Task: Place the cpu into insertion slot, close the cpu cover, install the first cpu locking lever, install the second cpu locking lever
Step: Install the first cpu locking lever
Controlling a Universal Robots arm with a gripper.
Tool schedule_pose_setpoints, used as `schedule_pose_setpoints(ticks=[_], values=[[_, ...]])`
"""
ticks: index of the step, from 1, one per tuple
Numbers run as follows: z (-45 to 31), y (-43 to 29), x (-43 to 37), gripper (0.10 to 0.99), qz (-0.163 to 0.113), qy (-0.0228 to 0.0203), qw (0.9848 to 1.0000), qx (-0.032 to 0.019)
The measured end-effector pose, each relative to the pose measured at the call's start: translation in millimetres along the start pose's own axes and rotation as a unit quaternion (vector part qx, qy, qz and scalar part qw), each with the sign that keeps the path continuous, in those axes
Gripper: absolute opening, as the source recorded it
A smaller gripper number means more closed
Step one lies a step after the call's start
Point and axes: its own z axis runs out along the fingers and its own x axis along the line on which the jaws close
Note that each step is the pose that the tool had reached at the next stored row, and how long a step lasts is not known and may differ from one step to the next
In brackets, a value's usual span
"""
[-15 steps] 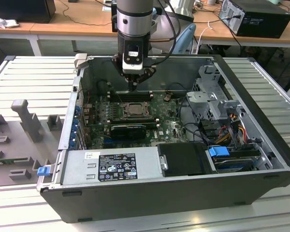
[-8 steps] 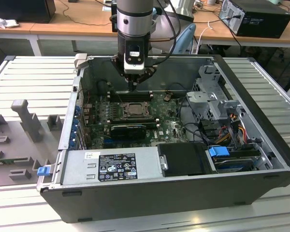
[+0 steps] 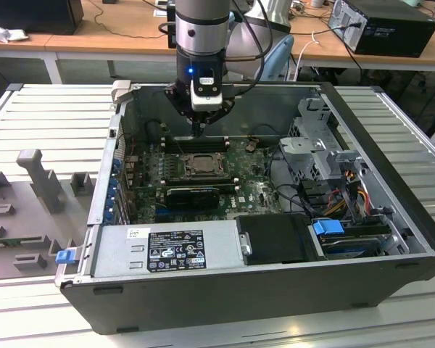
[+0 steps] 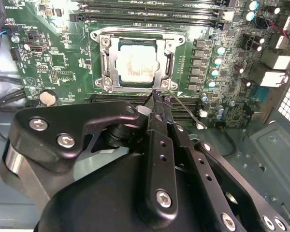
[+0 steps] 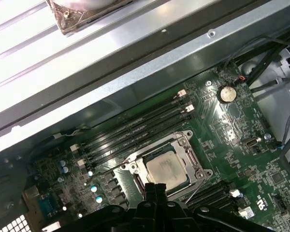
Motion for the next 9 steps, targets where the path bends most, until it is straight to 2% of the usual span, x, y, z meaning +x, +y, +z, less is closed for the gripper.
schedule_pose_setpoints(ticks=[9], values=[[0.1,-0.2,0.3,0.106,-0.020,0.0011,0.9998,0.0006]])
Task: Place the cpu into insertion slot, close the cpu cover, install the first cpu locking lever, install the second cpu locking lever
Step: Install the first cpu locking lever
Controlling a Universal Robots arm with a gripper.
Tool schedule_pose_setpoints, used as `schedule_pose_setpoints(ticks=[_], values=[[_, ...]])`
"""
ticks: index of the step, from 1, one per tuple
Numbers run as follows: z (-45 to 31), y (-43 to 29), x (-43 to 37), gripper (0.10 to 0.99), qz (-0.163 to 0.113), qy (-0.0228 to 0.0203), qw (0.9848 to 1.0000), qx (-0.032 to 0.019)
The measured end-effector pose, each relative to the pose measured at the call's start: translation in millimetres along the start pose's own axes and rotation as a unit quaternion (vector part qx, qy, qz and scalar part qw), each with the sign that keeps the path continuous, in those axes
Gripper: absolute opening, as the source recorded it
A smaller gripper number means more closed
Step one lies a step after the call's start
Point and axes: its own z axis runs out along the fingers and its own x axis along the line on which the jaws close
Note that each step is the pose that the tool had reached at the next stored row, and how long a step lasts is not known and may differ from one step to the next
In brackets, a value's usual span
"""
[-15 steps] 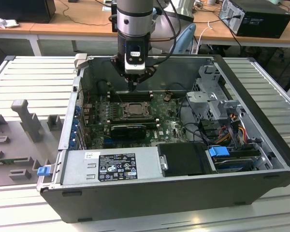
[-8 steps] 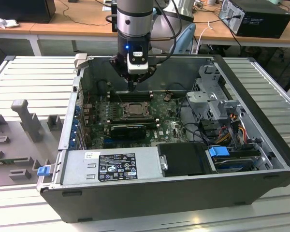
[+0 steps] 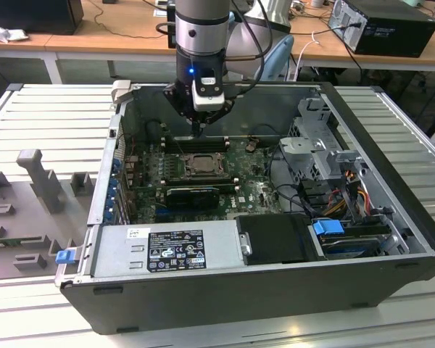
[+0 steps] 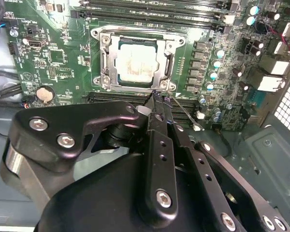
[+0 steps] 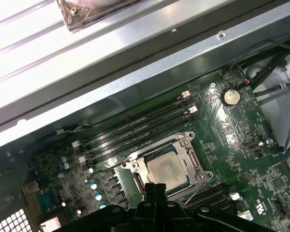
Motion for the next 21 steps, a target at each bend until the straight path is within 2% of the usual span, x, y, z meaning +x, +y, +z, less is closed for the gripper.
schedule_pose_setpoints(ticks=[6,12,17,21], values=[[0.0,0.0,0.0,0.106,-0.028,0.0014,0.9996,0.0009],[0.0,0.0,0.0,0.106,-0.069,0.0036,0.9976,0.0022],[0.0,0.0,0.0,0.106,-0.108,0.0056,0.9941,0.0035],[0.0,0.0,0.0,0.106,-0.137,0.0069,0.9906,0.0044]])
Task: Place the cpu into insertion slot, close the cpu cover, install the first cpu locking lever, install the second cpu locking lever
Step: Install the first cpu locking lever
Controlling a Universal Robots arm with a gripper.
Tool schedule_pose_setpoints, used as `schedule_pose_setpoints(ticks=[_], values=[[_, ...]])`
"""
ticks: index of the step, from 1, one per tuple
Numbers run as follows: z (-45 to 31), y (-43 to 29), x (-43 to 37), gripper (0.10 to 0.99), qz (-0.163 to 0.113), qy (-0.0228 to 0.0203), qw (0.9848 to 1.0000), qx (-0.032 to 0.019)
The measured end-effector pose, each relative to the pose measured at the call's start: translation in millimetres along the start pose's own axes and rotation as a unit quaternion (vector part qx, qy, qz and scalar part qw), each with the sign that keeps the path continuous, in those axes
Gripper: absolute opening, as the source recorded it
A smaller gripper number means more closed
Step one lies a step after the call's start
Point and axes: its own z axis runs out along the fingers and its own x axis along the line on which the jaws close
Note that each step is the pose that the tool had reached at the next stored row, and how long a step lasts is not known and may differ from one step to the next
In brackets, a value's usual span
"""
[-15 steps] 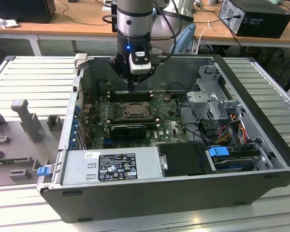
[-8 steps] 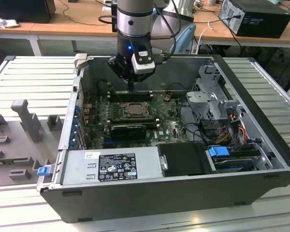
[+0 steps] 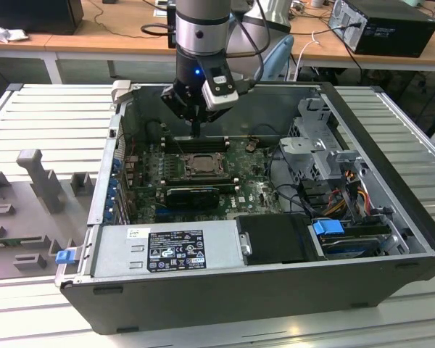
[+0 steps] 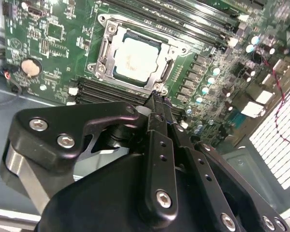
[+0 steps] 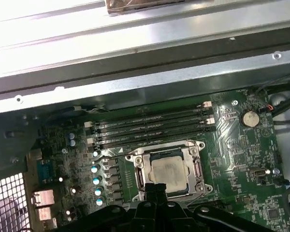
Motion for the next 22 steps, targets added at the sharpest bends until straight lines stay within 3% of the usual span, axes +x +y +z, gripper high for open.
schedule_pose_setpoints(ticks=[5,9,11,13,14,18,22], values=[[0.5,0.0,0.0,0.106,-0.057,0.0006,0.9984,0.0014],[1.4,-0.1,0.0,0.106,-0.108,0.0033,0.9941,0.0029],[1.9,-0.1,-0.1,0.106,-0.134,0.0046,0.9909,0.0036],[2.1,-0.2,0.3,0.106,-0.144,0.0050,0.9895,0.0039],[2.3,-0.4,1.7,0.106,-0.145,0.0041,0.9894,0.0037],[3.8,-3.3,19.7,0.106,-0.146,-0.0078,0.9893,0.0028],[7.0,-3.2,24.3,0.106,-0.134,-0.0086,0.9909,0.0026]])
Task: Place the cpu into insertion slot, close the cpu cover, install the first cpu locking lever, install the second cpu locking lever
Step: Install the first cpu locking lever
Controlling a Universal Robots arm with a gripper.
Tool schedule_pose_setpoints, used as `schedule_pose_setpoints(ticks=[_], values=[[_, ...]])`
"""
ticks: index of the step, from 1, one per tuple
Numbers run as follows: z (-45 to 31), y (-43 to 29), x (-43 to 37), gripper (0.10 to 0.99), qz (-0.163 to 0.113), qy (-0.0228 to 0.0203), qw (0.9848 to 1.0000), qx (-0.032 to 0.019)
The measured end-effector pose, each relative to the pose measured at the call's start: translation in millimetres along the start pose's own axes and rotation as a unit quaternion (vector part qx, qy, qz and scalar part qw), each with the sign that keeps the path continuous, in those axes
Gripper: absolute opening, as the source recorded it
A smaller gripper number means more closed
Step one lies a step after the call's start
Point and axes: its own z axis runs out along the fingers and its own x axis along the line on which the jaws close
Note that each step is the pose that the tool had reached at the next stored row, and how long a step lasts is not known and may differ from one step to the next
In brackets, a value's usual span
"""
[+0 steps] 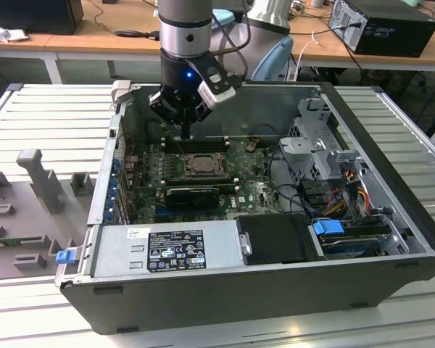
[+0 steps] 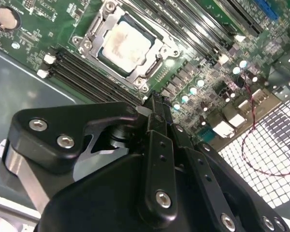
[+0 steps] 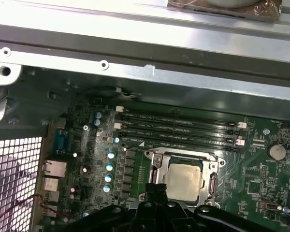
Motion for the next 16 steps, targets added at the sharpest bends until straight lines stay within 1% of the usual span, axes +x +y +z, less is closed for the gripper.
schedule_pose_setpoints(ticks=[1,3,5,6,8,10,14,16], values=[[1.0,0.2,2.3,0.106,0.001,0.0000,1.0000,-0.0001],[1.9,1.0,9.5,0.106,0.001,-0.0002,1.0000,-0.0015],[3.4,1.8,16.9,0.106,0.002,-0.0003,1.0000,-0.0021],[5.0,2.5,22.2,0.106,0.002,-0.0004,1.0000,-0.0022],[7.1,3.5,29.3,0.106,0.003,-0.0003,1.0000,-0.0024],[8.7,4.7,34.3,0.106,0.003,-0.0005,1.0000,-0.0027],[13.2,8.6,38.7,0.106,0.005,-0.0006,1.0000,-0.0031],[15.9,14.3,38.2,0.106,0.006,-0.0007,1.0000,-0.0032]])
